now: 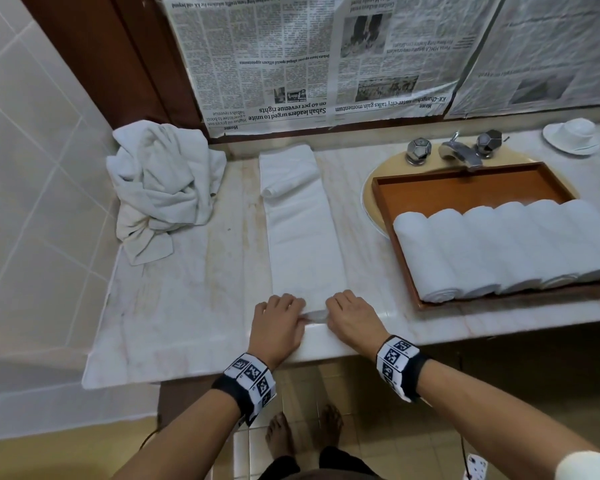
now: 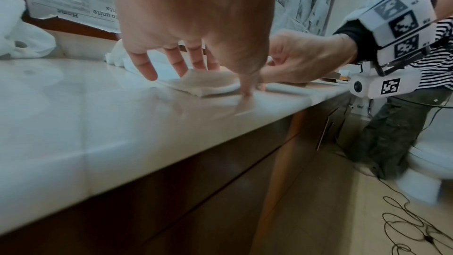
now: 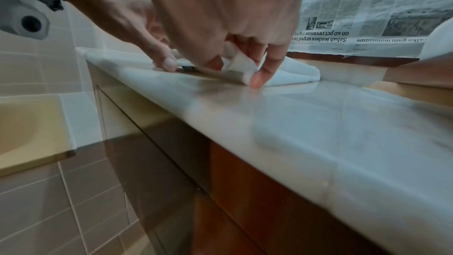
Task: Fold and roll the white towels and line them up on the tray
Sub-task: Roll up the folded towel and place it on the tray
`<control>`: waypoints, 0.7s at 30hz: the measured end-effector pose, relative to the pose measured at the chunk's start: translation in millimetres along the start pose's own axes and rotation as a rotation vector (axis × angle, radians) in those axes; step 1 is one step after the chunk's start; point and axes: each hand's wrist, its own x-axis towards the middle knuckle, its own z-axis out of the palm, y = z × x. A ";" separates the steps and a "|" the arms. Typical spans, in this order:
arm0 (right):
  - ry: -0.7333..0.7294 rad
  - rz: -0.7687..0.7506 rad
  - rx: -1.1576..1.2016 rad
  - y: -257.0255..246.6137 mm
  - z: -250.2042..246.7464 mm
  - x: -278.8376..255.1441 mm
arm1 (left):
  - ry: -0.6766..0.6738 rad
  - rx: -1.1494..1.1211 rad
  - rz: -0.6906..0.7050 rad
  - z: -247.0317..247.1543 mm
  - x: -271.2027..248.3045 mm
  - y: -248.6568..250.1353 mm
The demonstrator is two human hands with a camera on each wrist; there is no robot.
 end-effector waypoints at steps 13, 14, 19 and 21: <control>-0.219 0.130 0.175 -0.8 -15.5 5.4 | -0.129 0.060 -0.251 -21.5 12.8 20.8; -0.205 0.138 0.192 0.4 -14.4 3.8 | -0.130 0.065 -0.234 -21.4 10.9 19.1; -0.234 0.172 0.345 10.4 -22.3 6.5 | -0.137 0.056 -0.177 -20.4 5.7 16.6; -0.245 0.196 0.414 16.0 -26.2 9.8 | -0.140 -0.078 -0.205 -27.2 8.6 9.7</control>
